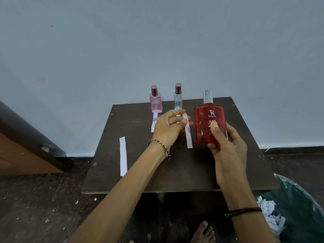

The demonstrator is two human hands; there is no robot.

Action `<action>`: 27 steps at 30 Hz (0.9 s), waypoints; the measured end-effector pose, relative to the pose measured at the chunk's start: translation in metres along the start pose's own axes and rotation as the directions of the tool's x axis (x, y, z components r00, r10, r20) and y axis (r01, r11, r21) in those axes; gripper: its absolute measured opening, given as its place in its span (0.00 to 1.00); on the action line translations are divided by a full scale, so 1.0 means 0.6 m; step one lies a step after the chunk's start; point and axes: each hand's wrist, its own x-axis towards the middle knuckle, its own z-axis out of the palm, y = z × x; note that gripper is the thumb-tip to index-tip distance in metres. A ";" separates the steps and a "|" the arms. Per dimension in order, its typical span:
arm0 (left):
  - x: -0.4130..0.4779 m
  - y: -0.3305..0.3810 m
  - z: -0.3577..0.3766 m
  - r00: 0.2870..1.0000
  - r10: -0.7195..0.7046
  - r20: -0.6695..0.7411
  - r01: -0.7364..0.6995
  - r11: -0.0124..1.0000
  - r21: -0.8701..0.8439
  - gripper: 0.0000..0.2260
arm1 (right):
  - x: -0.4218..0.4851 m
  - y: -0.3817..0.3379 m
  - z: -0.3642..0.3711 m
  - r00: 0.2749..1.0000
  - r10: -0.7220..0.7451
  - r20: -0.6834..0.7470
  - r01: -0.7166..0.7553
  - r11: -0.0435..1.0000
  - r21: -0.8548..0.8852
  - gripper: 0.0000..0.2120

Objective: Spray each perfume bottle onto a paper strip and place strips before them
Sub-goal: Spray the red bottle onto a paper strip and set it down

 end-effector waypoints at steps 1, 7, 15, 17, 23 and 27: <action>0.011 0.000 0.010 1.000 0.009 -0.015 -0.008 0.998 0.066 0.13 | 0.002 0.000 -0.001 1.000 -0.011 -0.014 0.011 1.000 0.000 0.19; 0.056 -0.001 0.075 0.997 0.005 -0.076 0.010 0.979 0.202 0.10 | 0.016 -0.002 -0.014 0.996 -0.046 -0.076 0.047 0.999 0.008 0.20; 0.082 -0.005 0.111 0.984 0.083 -0.158 0.005 0.873 0.487 0.10 | 0.027 -0.005 -0.029 0.991 -0.060 -0.116 0.060 0.998 -0.003 0.18; 0.087 -0.005 0.113 0.981 0.107 -0.160 -0.004 0.841 0.541 0.09 | 0.028 -0.006 -0.029 0.991 -0.062 -0.120 0.061 0.998 -0.007 0.19; 0.094 -0.006 0.115 0.975 0.145 -0.166 -0.024 0.818 0.575 0.06 | 0.029 -0.006 -0.033 0.990 -0.069 -0.124 0.070 0.998 0.002 0.19; 0.076 -0.005 0.103 0.978 0.173 -0.116 -0.093 0.860 0.501 0.06 | 0.031 -0.007 -0.036 0.989 -0.074 -0.125 0.076 0.997 0.010 0.19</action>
